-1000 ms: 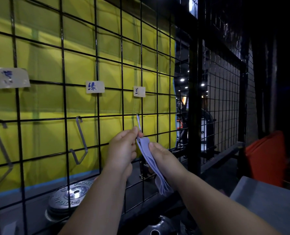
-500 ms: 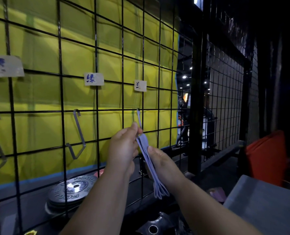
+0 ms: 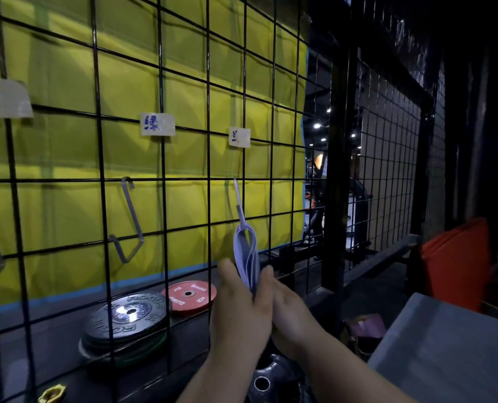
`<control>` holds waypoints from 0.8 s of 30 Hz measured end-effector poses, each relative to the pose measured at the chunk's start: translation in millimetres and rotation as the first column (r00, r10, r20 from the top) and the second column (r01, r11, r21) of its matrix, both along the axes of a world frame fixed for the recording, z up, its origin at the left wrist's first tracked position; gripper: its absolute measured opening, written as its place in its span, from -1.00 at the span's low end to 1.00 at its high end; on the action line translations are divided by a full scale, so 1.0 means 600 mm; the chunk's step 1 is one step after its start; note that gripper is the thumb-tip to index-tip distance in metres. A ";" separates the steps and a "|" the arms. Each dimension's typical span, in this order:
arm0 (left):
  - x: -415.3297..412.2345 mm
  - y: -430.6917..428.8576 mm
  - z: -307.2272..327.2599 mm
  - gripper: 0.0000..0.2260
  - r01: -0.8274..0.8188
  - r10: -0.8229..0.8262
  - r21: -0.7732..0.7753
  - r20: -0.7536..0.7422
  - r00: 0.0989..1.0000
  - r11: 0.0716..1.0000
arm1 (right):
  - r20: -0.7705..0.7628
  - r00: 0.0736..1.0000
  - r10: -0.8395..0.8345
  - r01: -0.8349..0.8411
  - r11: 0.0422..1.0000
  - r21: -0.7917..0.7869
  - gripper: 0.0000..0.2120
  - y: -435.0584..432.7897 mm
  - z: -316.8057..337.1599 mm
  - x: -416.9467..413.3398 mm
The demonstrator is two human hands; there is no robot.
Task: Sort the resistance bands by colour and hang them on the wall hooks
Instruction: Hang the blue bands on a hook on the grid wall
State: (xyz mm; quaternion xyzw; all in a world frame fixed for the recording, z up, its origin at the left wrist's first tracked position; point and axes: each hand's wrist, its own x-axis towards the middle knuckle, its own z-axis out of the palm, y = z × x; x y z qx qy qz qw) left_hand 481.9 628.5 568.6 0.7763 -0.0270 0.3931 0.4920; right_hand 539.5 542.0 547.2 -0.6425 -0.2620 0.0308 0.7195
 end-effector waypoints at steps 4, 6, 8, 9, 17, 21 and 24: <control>-0.004 -0.005 -0.033 -0.74 -0.062 0.066 0.105 -0.033 0.997 0.993 | 0.001 0.996 -0.084 0.083 0.994 -0.076 -0.62 0.001 -0.023 -0.006; -0.008 -0.008 -0.043 -0.71 -0.095 0.106 0.145 -0.067 0.992 0.985 | -0.016 0.995 -0.094 0.093 0.993 -0.077 -0.55 0.006 -0.033 -0.006; -0.006 -0.009 -0.050 -0.66 -0.125 0.137 0.164 -0.064 0.988 0.978 | -0.026 0.994 -0.105 0.103 0.992 -0.077 -0.51 0.007 -0.039 -0.006; -0.005 -0.010 -0.053 -0.69 -0.135 0.148 0.168 -0.069 0.987 0.977 | -0.040 0.993 -0.111 0.108 0.991 -0.073 -0.53 0.007 -0.040 -0.006; -0.005 -0.006 -0.062 -0.74 -0.093 0.118 0.178 -0.132 0.984 0.980 | 0.043 0.989 -0.142 0.146 0.984 -0.105 -0.63 0.000 -0.044 -0.009; -0.006 -0.012 -0.069 -0.69 -0.072 0.105 0.171 -0.193 0.975 0.983 | 0.071 0.989 -0.127 0.135 0.984 -0.119 -0.64 0.001 -0.047 -0.006; -0.007 -0.013 -0.070 -0.77 -0.075 0.117 0.187 -0.226 0.967 0.979 | 0.095 0.987 -0.131 0.143 0.981 -0.134 -0.66 0.000 -0.052 -0.006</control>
